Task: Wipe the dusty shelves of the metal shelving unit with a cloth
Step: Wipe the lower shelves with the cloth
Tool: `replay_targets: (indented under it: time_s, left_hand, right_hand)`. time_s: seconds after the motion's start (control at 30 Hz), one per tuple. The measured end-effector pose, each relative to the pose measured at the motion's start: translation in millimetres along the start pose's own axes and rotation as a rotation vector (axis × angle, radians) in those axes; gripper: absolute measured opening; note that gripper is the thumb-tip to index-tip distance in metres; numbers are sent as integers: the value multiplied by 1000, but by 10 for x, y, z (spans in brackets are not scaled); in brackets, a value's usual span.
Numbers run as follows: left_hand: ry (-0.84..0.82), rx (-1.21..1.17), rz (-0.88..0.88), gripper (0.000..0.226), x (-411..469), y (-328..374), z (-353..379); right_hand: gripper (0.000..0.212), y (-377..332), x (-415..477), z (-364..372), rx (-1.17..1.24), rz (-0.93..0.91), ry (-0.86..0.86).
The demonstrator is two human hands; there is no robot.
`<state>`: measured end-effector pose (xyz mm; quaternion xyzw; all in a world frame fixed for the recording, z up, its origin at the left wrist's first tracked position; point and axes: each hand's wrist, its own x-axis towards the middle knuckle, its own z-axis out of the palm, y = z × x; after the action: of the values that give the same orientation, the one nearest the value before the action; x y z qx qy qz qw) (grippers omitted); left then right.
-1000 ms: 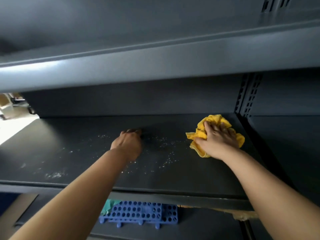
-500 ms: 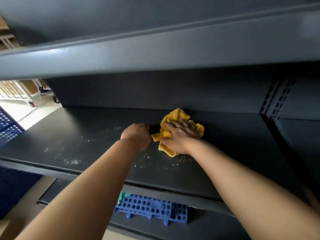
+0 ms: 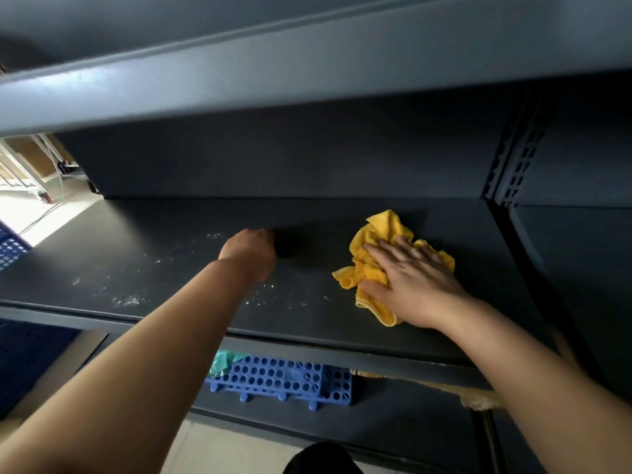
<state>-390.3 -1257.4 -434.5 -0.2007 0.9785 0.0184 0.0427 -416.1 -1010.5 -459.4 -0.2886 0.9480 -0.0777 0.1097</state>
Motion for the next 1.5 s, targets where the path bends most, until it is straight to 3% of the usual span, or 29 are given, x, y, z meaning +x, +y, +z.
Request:
replay_targets:
  time_s: [0.13, 0.37, 0.6, 0.7, 0.8, 0.87, 0.93, 1.03, 1.2, 1.5]
  left_hand:
    - [24, -202, 77, 57, -100, -230, 33]
    - [53, -39, -11, 48, -424, -547, 149]
    - [70, 1, -52, 29, -321, -536, 127]
    - [48, -66, -75, 27, -301, -543, 74]
    - [206, -274, 7, 22, -423, -418, 30]
    - [187, -346, 90, 41, -562, -178, 48]
    - [60, -249, 161, 63, -646, 102, 123]
    - [29, -11, 186, 70, -584, 304, 236]
    - [44, 3, 160, 64, -412, 193, 266]
    - [102, -40, -82, 58, -133, -638, 228]
  right_hand:
    - [68, -57, -27, 51, 10, 17, 64]
    - [72, -792, 168, 153, 8, -174, 24]
    - [78, -1339, 515, 171, -3, -207, -50]
    - [77, -1206, 450, 97, 76, -284, -82]
    - [61, -931, 329, 22, 216, -296, -22]
    - [53, -734, 286, 5, 222, -243, 44]
    - [52, -554, 275, 5, 171, -171, 71]
    - [53, -394, 244, 5, 147, -67, 48]
    - [48, -483, 260, -42, 119, -73, 27]
    - [43, -658, 348, -13, 112, -136, 24]
